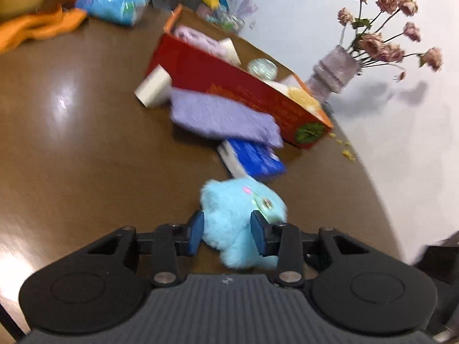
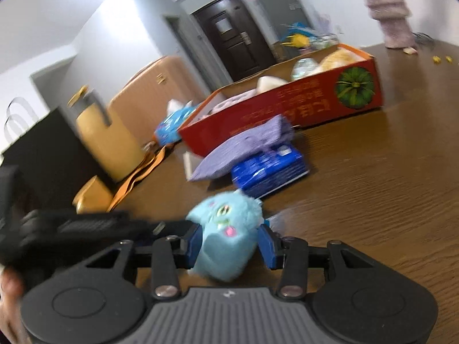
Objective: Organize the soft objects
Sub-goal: 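Grasp the light-blue fluffy plush with the right tool while the left tool grasps it, then carry the blue plush into the box and open both tools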
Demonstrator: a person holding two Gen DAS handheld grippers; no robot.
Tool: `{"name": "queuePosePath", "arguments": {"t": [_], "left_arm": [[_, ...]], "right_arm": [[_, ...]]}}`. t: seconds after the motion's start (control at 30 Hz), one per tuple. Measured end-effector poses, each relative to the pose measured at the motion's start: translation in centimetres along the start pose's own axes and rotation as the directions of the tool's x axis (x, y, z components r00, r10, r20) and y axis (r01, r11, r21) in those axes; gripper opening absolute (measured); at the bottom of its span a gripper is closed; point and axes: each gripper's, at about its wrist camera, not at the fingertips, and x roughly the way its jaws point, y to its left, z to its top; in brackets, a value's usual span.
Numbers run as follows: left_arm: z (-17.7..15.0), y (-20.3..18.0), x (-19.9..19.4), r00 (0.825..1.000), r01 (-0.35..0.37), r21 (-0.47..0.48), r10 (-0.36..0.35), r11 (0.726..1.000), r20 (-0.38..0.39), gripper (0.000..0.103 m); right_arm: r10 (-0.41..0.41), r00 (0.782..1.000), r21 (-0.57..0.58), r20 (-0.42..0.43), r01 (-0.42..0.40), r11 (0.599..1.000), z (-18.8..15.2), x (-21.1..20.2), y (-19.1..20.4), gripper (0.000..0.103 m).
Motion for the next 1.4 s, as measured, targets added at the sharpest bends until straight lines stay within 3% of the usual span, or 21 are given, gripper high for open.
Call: {"name": "queuePosePath", "arguments": {"t": [0.17, 0.27, 0.3, 0.4, 0.63, 0.77, 0.9, 1.07, 1.13, 1.23, 1.37, 1.4], "left_arm": [[0.3, 0.0, 0.4, 0.997, -0.062, 0.004, 0.062, 0.998, 0.052, 0.038], [0.5, 0.0, 1.2, 0.995, -0.062, 0.019, 0.060, 0.998, 0.079, 0.046], [0.3, -0.2, 1.4, 0.995, -0.065, 0.037, 0.062, 0.997, 0.080, 0.045], [0.0, -0.6, 1.2, 0.995, -0.039, 0.074, 0.032, 0.996, 0.096, 0.030], [-1.1, -1.5, 0.0, 0.991, -0.060, 0.104, 0.047, 0.993, 0.122, 0.028], [-0.7, -2.8, -2.0, 0.983, -0.018, 0.140, -0.009, 0.990, 0.186, 0.028], [2.9, -5.5, -2.5, 0.966, 0.004, 0.229, -0.063, 0.973, 0.250, 0.028], [10.8, -8.5, 0.6, 0.958, -0.019, 0.276, -0.061, 0.961, 0.280, 0.028], [13.8, -8.9, 2.9, 0.960, -0.040, 0.293, -0.045, 0.955, 0.276, 0.028], [17.9, -8.0, 6.8, 0.976, -0.032, 0.240, -0.022, 0.970, 0.217, 0.028], [20.0, -6.3, 11.5, 0.988, -0.095, 0.215, 0.064, 0.972, 0.144, 0.026], [20.0, -6.1, 12.3, 0.988, -0.107, 0.227, 0.077, 0.968, 0.137, 0.018]], "right_arm": [[-0.019, 1.000, 0.007, -0.006, 0.019, 1.000, 0.3, 0.9, -0.7, 0.042], [-0.004, 1.000, 0.005, -0.013, 0.004, 1.000, 0.2, 1.5, -0.8, 0.041], [0.004, 1.000, 0.012, -0.013, -0.004, 1.000, 0.2, 1.7, -0.9, 0.040], [0.019, 1.000, 0.016, -0.012, -0.018, 1.000, 0.2, 1.8, -1.1, 0.035], [0.021, 1.000, -0.025, 0.000, -0.021, 0.999, -0.2, 0.8, -0.3, 0.034], [0.052, 0.996, -0.065, 0.076, -0.047, 0.997, 0.2, -1.4, 0.5, 0.034], [0.069, 0.983, -0.118, 0.172, -0.049, 0.992, 3.7, -2.8, 1.3, 0.034], [0.054, 0.979, -0.152, 0.196, -0.024, 0.988, 12.2, -0.2, 0.9, 0.034], [0.045, 0.983, -0.118, 0.176, -0.025, 0.993, 15.5, 2.0, 0.0, 0.034], [0.023, 0.994, -0.056, 0.105, -0.017, 0.998, 19.6, 6.2, -1.9, 0.034], [-0.020, 1.000, -0.057, -0.004, 0.019, 0.998, 21.4, 11.6, -3.9, 0.033], [-0.030, 0.999, -0.054, -0.027, 0.028, 0.998, 21.5, 12.6, -4.2, 0.031]]}}
